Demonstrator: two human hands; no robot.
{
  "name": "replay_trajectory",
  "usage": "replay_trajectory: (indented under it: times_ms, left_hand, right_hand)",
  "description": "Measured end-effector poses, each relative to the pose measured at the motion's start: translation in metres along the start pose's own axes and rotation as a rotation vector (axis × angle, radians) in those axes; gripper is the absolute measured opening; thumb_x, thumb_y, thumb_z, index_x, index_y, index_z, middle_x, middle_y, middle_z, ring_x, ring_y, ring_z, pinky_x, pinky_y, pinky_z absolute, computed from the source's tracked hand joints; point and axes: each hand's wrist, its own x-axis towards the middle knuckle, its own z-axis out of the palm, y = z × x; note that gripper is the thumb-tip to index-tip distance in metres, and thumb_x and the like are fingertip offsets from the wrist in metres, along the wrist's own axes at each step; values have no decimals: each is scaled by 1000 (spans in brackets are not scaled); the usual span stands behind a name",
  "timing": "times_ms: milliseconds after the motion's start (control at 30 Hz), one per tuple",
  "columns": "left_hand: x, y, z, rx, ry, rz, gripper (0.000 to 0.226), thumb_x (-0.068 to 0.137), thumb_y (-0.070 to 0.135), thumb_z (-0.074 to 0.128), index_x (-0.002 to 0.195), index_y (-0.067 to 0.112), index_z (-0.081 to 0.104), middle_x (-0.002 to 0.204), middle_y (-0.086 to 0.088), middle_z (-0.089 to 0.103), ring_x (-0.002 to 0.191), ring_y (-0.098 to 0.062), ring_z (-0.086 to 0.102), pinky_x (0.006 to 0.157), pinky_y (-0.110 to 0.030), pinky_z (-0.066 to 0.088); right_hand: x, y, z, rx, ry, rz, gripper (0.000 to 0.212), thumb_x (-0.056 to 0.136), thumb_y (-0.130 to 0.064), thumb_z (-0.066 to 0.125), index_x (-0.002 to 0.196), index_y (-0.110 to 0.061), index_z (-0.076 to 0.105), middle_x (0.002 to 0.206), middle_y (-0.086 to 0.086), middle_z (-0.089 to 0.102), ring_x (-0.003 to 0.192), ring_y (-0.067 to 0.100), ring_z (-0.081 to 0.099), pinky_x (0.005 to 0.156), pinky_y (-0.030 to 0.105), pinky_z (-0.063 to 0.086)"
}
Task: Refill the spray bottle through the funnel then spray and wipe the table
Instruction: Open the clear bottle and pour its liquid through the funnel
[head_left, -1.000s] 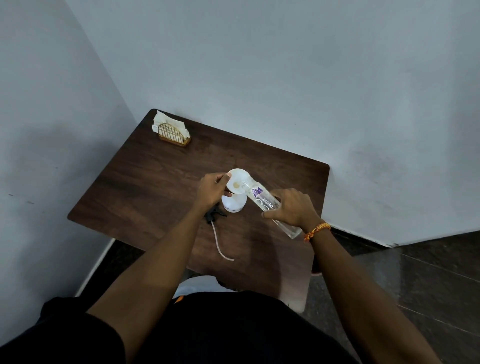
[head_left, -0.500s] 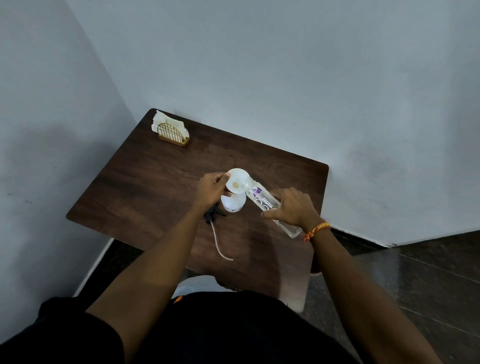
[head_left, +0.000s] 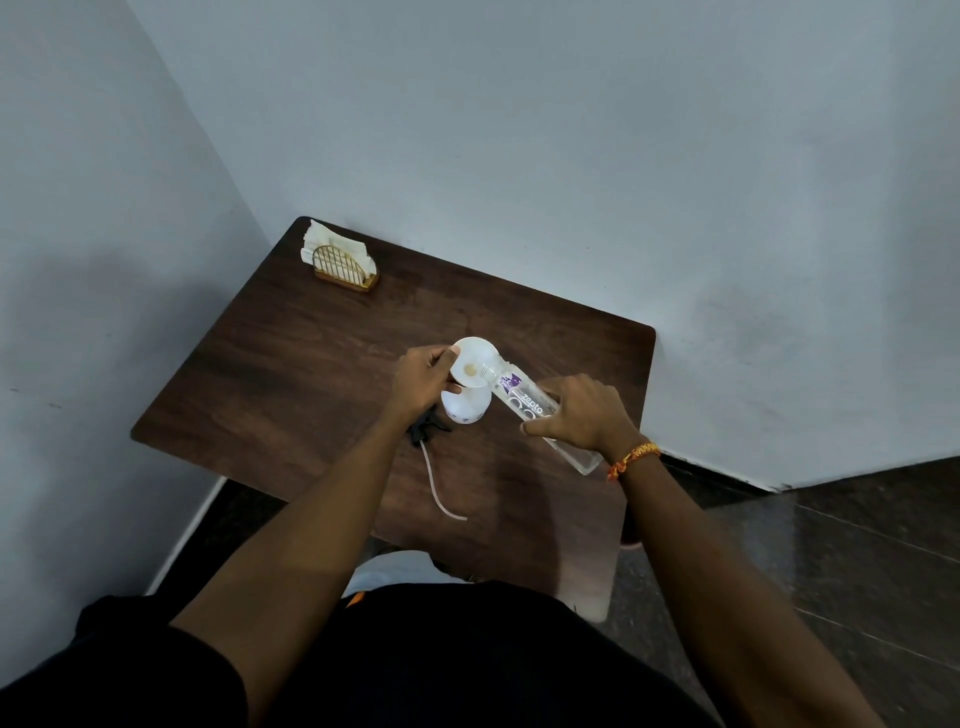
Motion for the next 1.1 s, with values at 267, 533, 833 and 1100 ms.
replay_trajectory:
  times_ms: [267,533,833,1100]
  left_hand:
    - [3,-3,0,17,-4,-2,34,106,35,60,110,9,81,98,-3,82,75,-24,80,70,-55,66]
    - [1,-1,1,-5,-4,-17,32,107,31,59,111,7,81,95,-3,82,71,-26,79,66,-44,64]
    - [3,-2,2,-28,-16,-26,30,108,26,59,117,5,78,99,-4,81,78,-28,79,67,-42,66]
    - [9,0,-3,30,-32,-18,34,107,36,59,98,11,80,84,-4,76,72,-15,73,56,-32,59]
  right_hand:
    - [0,0,0,9,-16,2,69,78,-78,61,123,-26,72,99,-6,76,74,11,62,60,26,43]
    - [-1,0,2,6,0,1,65,80,-76,66,127,-30,68,105,-5,75,85,14,66,75,38,56]
    - [-1,-5,7,53,16,26,60,79,-76,67,121,-34,66,101,-11,73,86,14,65,78,38,54]
    - [5,-8,18,160,54,48,60,78,-75,67,118,-31,63,106,-9,73,88,13,66,76,42,60]
